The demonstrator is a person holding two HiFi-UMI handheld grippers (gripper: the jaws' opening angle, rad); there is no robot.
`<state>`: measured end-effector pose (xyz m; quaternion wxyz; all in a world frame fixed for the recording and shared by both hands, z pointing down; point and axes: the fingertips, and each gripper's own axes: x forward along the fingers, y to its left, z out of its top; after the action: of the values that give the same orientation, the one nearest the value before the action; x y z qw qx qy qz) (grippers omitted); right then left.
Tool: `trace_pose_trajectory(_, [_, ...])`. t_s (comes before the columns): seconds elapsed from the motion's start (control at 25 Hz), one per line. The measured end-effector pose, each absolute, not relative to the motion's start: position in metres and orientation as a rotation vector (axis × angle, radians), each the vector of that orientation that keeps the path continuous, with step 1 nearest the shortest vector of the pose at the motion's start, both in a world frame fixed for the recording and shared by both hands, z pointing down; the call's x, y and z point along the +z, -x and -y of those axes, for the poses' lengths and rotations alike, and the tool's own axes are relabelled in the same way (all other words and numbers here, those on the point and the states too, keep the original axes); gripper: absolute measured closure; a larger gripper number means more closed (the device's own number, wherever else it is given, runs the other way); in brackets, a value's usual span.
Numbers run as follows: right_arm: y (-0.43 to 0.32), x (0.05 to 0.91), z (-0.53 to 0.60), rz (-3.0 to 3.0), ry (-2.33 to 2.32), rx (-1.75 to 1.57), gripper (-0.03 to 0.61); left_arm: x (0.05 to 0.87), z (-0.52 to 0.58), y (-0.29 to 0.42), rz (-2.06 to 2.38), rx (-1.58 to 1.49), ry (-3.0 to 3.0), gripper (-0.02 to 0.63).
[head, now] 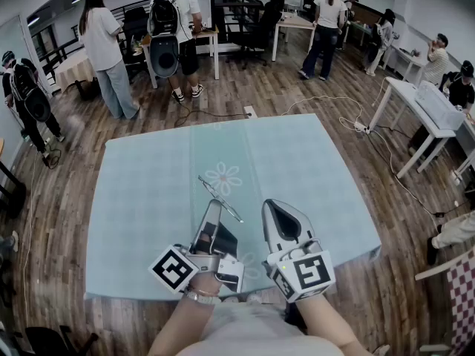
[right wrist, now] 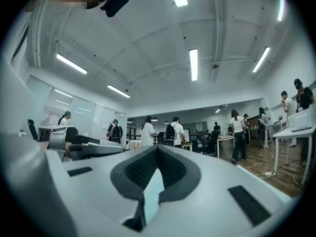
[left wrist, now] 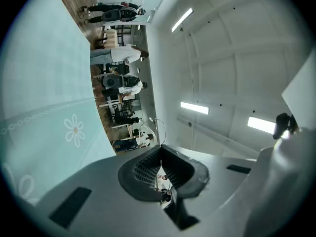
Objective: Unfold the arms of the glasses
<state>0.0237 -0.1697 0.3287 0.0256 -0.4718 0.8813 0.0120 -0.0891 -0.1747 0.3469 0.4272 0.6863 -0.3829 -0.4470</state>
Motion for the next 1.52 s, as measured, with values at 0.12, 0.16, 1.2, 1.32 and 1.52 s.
trace_pose_trajectory(0.12, [-0.024,0.334,0.169,-2.731,1.456,0.020,0.572,0.346,0.175,0.087,0.976,-1.110,-1.738,0.603])
trace_pose_trajectory(0.16, [-0.023,0.335,0.168,-2.732,1.456,0.015,0.572,0.347,0.174,0.088,0.989,-1.103,-1.751,0.603])
trace_pose_trajectory(1.2, [-0.027,0.343,0.163,-2.764,1.399,-0.012,0.572,0.361,0.178,0.074,0.679,-0.791,-1.834,0.603])
trace_pose_trajectory(1.32, [-0.026,0.345,0.165,-2.777,1.391,-0.024,0.572,0.362,0.180,0.076,0.634,-0.772,-1.816,0.603])
trace_pose_trajectory(1.52, [-0.019,0.349,0.162,-2.858,1.330,0.006,0.571,0.359,0.179,0.069,0.516,-0.761,-1.780,0.603])
